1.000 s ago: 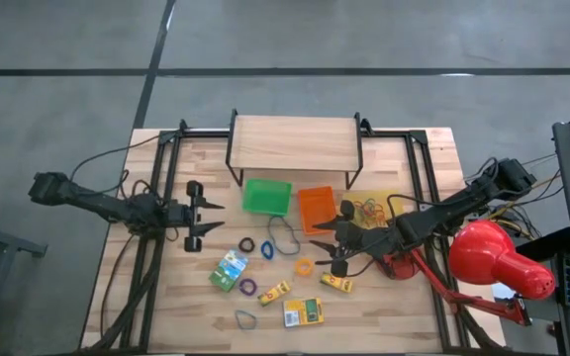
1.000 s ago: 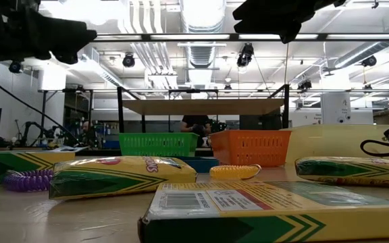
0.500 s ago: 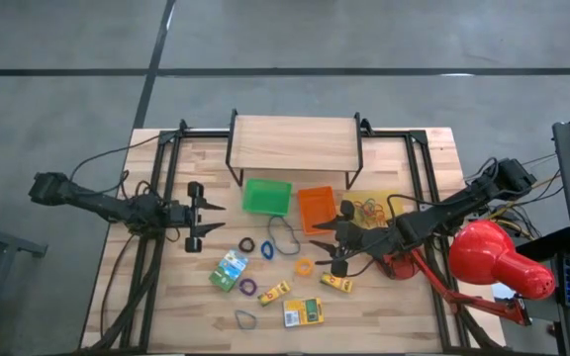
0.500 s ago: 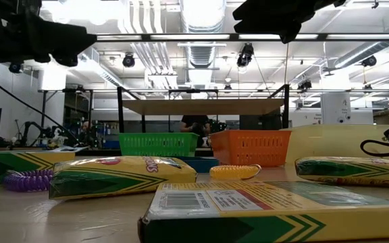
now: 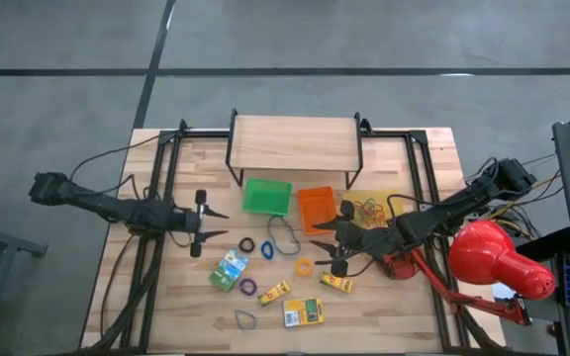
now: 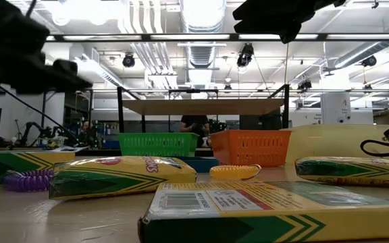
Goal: Pick & Place Office Desk Supplies
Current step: Put the left blue rubber band into the yellow bin
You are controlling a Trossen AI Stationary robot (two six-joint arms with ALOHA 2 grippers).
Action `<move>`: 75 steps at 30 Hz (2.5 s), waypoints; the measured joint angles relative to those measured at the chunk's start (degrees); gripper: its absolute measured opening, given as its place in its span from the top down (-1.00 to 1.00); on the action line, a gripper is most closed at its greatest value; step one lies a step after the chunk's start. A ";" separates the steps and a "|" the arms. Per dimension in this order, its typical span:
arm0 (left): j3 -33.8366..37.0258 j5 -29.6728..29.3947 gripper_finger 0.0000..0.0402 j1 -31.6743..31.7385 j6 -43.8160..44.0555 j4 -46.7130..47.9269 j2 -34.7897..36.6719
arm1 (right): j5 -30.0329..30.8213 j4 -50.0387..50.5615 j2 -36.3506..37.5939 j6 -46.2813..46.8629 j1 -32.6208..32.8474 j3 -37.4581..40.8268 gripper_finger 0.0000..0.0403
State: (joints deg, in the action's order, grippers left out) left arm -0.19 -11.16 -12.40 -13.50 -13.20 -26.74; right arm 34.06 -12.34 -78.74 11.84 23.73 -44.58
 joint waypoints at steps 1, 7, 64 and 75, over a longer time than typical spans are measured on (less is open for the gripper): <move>0.00 0.00 0.08 0.00 0.00 2.23 0.00 | 0.00 0.00 0.00 0.00 0.00 0.00 0.09; -0.12 0.42 0.08 0.00 0.22 10.98 -0.84 | 0.01 0.02 0.00 -0.01 0.00 0.00 0.09; -0.13 0.46 0.08 0.07 0.05 11.31 -0.86 | -6.47 -1.07 -3.15 -2.47 -1.06 -0.04 0.09; -0.13 0.46 0.08 0.04 0.15 11.31 -0.85 | -8.90 -3.29 -15.36 -0.69 -1.73 -2.36 0.09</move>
State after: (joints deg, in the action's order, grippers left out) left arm -0.32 -10.70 -12.36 -13.34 -1.89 -27.59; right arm 25.16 -15.62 -94.10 11.15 22.00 -46.93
